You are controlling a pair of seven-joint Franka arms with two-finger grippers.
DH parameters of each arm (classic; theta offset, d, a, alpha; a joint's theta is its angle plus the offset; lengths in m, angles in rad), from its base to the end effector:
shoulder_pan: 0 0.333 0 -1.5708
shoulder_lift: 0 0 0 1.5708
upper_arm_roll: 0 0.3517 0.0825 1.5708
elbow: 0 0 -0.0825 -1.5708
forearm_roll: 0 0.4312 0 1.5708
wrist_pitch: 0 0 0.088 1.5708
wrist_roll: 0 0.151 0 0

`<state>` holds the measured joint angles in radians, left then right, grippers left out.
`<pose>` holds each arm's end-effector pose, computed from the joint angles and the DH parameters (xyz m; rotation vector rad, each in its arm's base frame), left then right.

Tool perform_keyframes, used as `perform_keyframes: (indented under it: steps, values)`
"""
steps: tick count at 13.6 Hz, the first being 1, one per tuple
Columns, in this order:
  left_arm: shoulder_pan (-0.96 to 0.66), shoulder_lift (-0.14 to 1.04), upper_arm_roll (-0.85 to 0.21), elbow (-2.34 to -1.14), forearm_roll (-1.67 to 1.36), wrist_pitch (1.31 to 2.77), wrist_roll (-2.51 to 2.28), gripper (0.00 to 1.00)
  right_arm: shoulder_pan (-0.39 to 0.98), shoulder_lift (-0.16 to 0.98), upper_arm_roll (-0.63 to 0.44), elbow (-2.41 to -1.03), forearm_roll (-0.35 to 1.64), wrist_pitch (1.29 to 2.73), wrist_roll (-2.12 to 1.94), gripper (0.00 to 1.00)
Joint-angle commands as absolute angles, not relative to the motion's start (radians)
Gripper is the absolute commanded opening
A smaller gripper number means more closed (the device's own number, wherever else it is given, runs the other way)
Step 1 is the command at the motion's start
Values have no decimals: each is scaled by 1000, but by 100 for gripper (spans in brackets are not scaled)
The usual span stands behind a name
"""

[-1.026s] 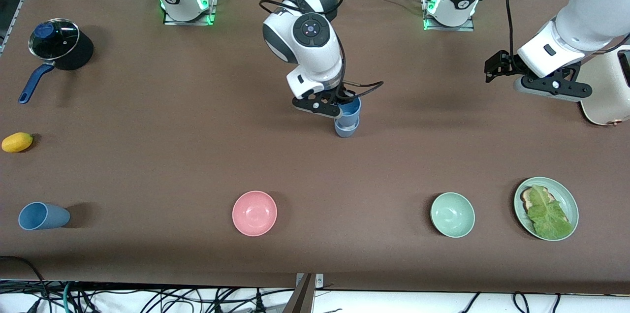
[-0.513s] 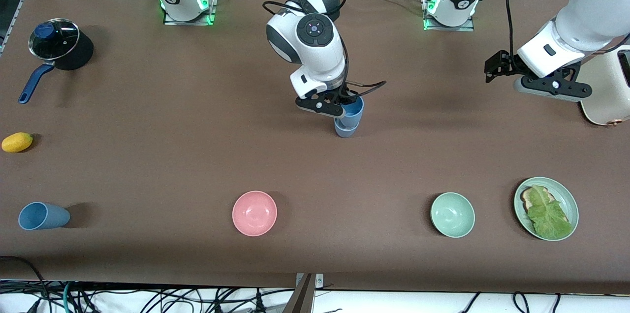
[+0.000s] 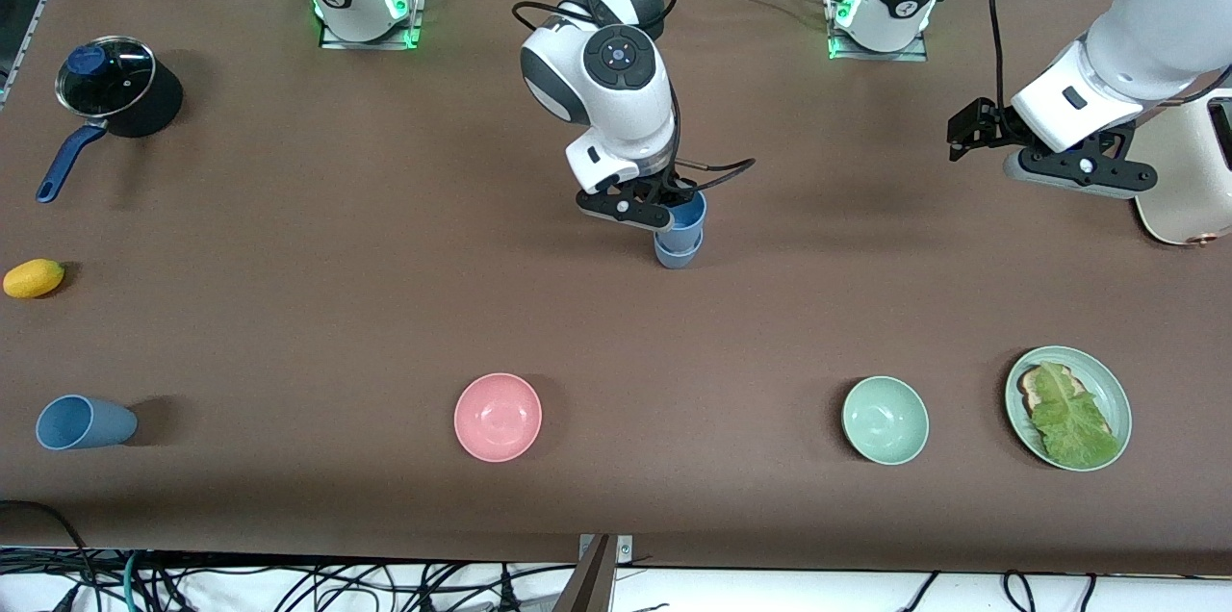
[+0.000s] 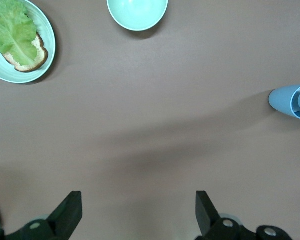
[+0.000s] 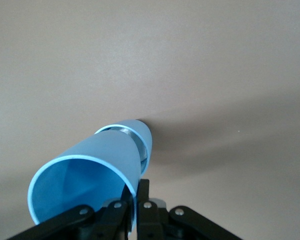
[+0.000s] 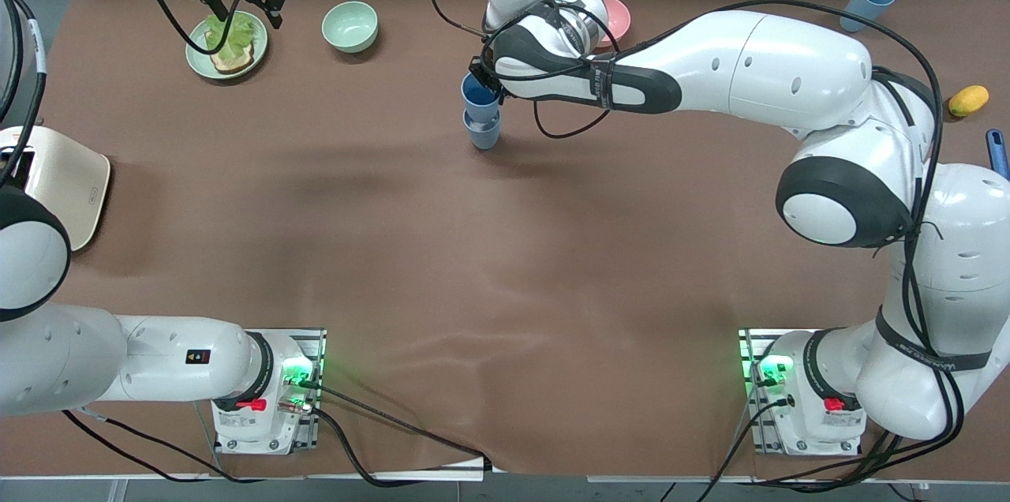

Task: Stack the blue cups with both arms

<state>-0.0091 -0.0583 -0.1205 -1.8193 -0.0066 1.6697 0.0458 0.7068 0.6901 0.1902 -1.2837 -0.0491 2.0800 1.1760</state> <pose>0.5697 -0.0765 0.5298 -3.1222 0.2722 0.1437 0.5413 0.6162 0.3246 -2.9672 0.4596 0.0053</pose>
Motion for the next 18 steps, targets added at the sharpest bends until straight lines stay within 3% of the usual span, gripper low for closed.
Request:
perform_keyframes:
  steps: [1, 3, 6, 7, 9, 10, 11, 12, 13, 18]
  values:
    - [-6, -51, -120, -1798, -3, 1649, 69, 100, 713, 701, 189, -1264, -71, 2065, 1193, 0]
    - [-8, -51, -120, -1798, -3, 1649, 68, 100, 713, 703, 189, -1266, -69, 2065, 1195, 0]
    - [-6, -51, -120, -1798, -3, 1649, 69, 100, 713, 701, 189, -1264, -67, 2065, 1192, 21]
    - [-6, -51, -120, -1798, -3, 1649, 69, 100, 712, 698, 189, -1262, -66, 2063, 1189, 32]
    - [-6, -51, -120, -1798, -3, 1648, 69, 100, 703, 692, 187, -1246, -63, 2025, 1178, 42]
    - [-6, -51, -120, -1798, -3, 1647, 69, 100, 698, 690, 186, -1221, -63, 2002, 1175, 51]
    - [-8, -51, -120, -1798, -3, 1647, 69, 100, 686, 681, 184, -1209, -64, 1981, 1170, 66]
    - [-8, -51, -120, -1798, -3, 1649, 68, 100, 660, 664, 186, -1207, -66, 1967, 1132, 91]
    - [-6, -51, -120, -1798, -3, 1648, 69, 100, 632, 651, 184, -1212, -71, 1965, 1035, 100]
    - [-8, -51, -120, -1798, -3, 1647, 67, 100, 580, 476, -79, -1258, 19, 1755, 338, 100]
